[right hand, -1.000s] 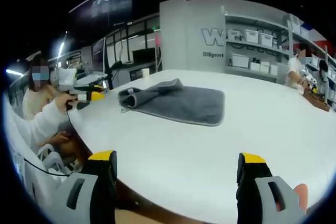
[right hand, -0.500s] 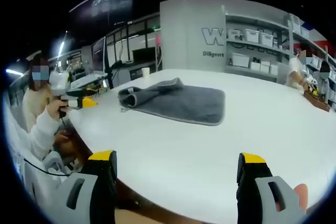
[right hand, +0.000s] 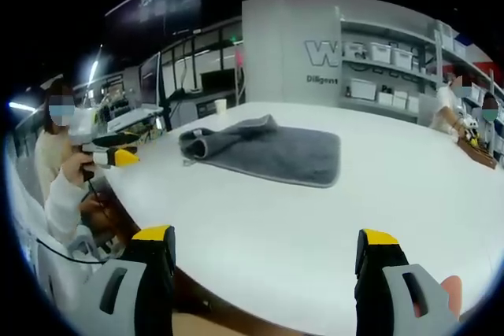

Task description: Open the folded towel by lifting each exposed corner and separating the folded layers until the towel lies flat within the target outline without major curled edges

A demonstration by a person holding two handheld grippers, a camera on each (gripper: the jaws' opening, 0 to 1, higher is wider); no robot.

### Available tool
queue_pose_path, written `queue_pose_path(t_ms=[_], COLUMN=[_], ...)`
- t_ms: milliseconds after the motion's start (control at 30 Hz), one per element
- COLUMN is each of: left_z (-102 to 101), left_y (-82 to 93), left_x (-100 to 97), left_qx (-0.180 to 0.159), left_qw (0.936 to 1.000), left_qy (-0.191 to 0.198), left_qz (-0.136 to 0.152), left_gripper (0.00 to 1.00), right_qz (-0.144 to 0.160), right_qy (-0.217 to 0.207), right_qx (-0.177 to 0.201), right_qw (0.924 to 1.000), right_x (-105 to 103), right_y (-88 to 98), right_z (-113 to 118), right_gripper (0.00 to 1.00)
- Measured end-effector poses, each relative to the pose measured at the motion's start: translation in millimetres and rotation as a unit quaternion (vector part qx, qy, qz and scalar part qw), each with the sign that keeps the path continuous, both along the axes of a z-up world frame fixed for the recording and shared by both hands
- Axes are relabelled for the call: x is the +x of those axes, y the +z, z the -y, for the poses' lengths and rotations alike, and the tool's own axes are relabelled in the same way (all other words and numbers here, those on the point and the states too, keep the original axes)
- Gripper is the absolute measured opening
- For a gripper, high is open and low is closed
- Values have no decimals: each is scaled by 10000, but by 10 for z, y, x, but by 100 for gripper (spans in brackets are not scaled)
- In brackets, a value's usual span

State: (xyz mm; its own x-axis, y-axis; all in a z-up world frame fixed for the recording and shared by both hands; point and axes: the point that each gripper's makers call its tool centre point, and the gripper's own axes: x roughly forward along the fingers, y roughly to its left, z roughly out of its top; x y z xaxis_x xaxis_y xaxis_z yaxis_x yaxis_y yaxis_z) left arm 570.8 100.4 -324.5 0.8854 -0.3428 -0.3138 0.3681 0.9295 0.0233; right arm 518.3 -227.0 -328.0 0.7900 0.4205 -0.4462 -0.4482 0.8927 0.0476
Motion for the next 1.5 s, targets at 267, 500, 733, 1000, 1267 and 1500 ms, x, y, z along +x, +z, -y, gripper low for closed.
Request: queue_pose_path(t_ms=[267, 500, 733, 1000, 1267, 1500], left_z=[-27, -24, -36, -149, -144, -56], left_y=[-94, -98, -92, -61, 40, 246], left_x=[-34, -39, -45, -17, 53, 171], left_qx=[185, 212, 268, 587, 694, 1129], left_qw=[9998, 9997, 9996, 9982, 9976, 9933], left_qy=[84, 100, 91, 105, 38, -126], left_qz=[-85, -91, -89, -102, -36, 197], left_gripper=[100, 100, 100, 100, 100, 100], right_qz=[4, 20, 15, 49, 59, 52], right_qy=[-17, -32, -46, -69, -68, -66], right_qx=[21, 40, 49, 80, 82, 84], right_qw=[10000, 10000, 10000, 9999, 9999, 9999], right_x=[-1, -14, -30, -39, -53, -51], right_y=[-3, 3, -1, 26, 30, 27], right_z=[26, 47, 64, 88, 89, 85], right_gripper=[95, 95, 95, 95, 95, 95])
